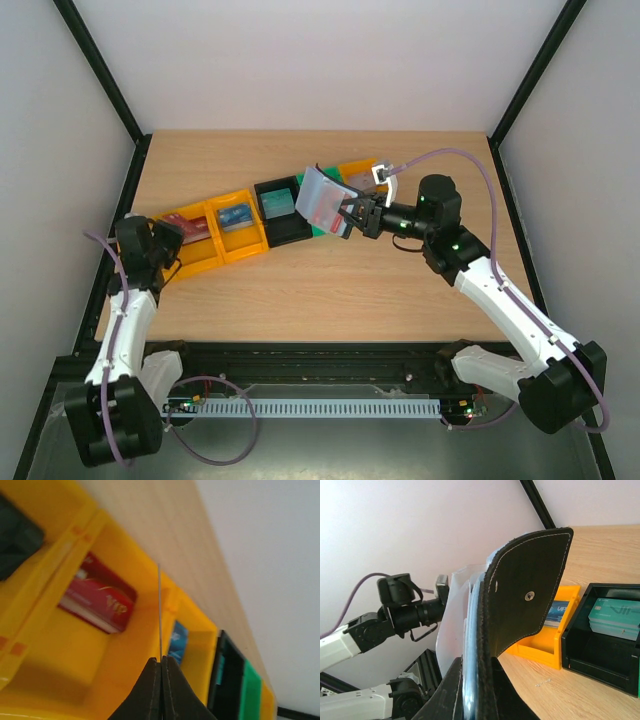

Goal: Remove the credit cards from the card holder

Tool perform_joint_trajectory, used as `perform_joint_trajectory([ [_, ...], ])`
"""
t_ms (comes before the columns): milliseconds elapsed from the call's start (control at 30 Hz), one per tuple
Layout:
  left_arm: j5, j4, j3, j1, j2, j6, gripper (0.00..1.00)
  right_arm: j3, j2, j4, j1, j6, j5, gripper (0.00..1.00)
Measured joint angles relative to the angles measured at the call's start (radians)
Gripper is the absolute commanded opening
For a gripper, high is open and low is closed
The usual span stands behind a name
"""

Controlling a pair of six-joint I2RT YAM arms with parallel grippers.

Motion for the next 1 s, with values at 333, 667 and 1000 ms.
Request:
perform_joint_trajectory([
  [333,-0.048,0.06,-0.023,0.025,0.17,-0.128,0.02,0.006,0.014,-0.015,0.0,-0.043,0.008,0.02],
  [667,-0.06,0.161,-0.024,0.01,0.292,-0.167,0.02,0.024,0.074,-0.035,0.0,-0.082,0.01,0.02],
  [1000,-0.109,0.237,-0.02,-0.036,0.406,-0.172,0.02,0.058,0.086,-0.066,-0.002,-0.099,0.012,0.02],
])
